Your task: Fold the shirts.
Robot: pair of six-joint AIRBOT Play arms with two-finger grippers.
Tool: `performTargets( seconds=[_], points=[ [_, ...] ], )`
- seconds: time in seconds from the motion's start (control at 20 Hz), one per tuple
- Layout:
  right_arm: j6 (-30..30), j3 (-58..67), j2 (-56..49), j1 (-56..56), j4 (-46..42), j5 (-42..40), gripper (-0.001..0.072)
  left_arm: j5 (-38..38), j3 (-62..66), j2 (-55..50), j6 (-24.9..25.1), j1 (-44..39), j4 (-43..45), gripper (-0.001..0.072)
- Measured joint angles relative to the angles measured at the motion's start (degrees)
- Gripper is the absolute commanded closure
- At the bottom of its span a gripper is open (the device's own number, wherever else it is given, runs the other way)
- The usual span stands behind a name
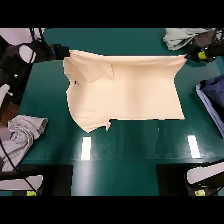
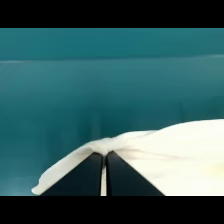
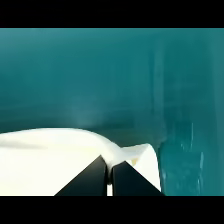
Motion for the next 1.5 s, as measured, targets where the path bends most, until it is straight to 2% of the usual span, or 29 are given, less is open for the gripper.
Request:
performTargets(
  seconds=[0.15,0.25,0.6,0.75,0.8,0.85,0.9,1.0,1.1,1.25,1.5],
  points=[
    [-1.0,-0.1,-2.3,0.8,-0.2,-5.1,0.0695,3.7,0.0,-2.8,0.2,0.0,0.1,0.0685],
    [-1.9,-0.2,-3.7,1.0,-0.3,-5.4,0.0695,3.3,0.0,-3.8,0.2,0.0,0.7,0.0685],
    [-3.6,-1.9,-6.9,2.3,-6.7,4.2,0.0693,-15.7,-2.2,-4.9,2.1,0.0,6.1,0.0685],
    [-3.7,-4.3,-7.2,2.6,-8.0,6.3,0.0681,-20.5,-4.0,-4.9,2.5,0.0,6.8,0.067],
    [-3.7,-4.9,-7.3,2.7,-8.2,6.8,0.0523,-21.6,-4.3,-4.9,2.6,0.0,7.0,0.0386],
    [-3.7,-5.3,-7.3,2.7,-8.6,7.4,0.0349,-22.6,-4.6,-4.9,2.7,0.0,7.3,0.0145],
    [-3.7,-5.4,-7.3,2.6,-9.1,8.2,0.0315,-23.5,-4.8,-4.9,2.4,0.1,7.6,0.0206],
    [-3.8,-4.7,-7.3,2.7,-8.8,10.8,0.0322,-25.7,-4.9,-4.5,0.9,0.1,7.8,0.0335],
    [-5.1,-3.7,-6.5,2.4,-8.2,14.3,0.0322,-28.4,-5.1,-3.3,-0.3,0.0,7.7,0.0332],
    [-7.6,-4.9,-3.0,0.6,-2.1,17.7,0.0322,-32.5,-7.5,1.0,-1.1,0.1,7.1,0.0331],
    [-10.6,-13.3,5.2,-2.9,6.3,18.6,0.0322,-33.0,-23.8,14.6,-2.7,0.0,-3.1,0.033]
  ],
)
